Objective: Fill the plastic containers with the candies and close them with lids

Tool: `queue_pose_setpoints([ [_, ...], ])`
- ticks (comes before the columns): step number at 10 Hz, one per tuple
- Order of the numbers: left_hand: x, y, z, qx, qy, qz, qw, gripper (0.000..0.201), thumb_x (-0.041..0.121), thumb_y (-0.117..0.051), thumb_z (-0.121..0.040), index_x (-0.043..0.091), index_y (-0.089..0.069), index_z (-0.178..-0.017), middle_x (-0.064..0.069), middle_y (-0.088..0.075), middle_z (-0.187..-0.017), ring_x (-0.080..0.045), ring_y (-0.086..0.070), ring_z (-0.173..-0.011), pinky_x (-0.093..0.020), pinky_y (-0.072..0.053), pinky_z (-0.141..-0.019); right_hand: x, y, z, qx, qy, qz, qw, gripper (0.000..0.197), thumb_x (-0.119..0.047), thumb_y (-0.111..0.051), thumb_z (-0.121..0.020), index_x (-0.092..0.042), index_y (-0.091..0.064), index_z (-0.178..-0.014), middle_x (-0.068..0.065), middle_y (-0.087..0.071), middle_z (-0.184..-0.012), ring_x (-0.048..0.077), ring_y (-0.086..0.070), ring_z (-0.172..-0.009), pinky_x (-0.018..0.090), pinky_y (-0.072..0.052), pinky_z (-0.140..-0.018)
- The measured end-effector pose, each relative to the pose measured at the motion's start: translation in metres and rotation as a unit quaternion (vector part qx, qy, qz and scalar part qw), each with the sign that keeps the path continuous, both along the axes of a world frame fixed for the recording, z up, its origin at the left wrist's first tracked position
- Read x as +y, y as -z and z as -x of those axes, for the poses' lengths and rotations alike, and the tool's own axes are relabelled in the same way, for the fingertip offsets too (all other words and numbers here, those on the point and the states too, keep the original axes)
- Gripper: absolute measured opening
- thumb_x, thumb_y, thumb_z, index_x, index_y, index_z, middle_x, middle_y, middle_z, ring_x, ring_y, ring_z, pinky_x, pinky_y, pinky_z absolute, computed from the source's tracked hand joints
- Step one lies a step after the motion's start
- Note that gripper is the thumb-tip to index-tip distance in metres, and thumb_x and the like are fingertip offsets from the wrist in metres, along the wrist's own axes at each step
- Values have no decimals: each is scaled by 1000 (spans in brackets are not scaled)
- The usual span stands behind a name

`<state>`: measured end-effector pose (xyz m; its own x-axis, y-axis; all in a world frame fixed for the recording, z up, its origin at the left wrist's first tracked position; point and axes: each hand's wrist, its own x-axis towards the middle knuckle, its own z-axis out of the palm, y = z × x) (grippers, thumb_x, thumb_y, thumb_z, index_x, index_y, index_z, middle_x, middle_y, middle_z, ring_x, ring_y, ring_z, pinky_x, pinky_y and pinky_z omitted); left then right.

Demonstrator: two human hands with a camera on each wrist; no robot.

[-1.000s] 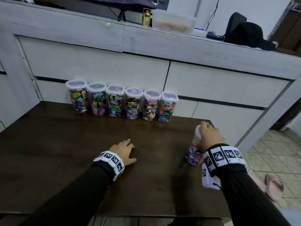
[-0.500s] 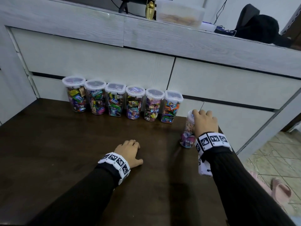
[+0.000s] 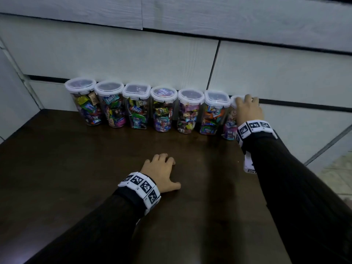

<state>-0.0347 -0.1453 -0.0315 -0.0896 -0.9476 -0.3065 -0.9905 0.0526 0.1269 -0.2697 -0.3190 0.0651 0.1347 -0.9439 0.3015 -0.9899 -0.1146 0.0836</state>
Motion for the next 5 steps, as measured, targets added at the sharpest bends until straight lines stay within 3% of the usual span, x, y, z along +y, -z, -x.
queue_pose_setpoints([
  [3, -1, 3, 2, -12, 6, 10, 1000, 79, 71, -56, -77, 28, -33, -139, -4, -26, -149, -26, -27, -136, -48, -33, -105, -12, 0, -5, -21, 10, -8, 1000, 38, -4, -47, -92, -1, -43, -130, 24, -41, -129, 41, -36, -122, 53, -44, -85],
  [5, 4, 0, 1, -3, -7, 8, 1000, 79, 70, -55, -80, 29, -30, -144, -2, -20, -157, -25, -23, -142, -47, -30, -110, 9, 3, -12, -49, 66, 5, 997, 72, -28, -71, -80, -5, -33, -136, 19, -42, -137, 37, -41, -124, 54, -39, -96],
])
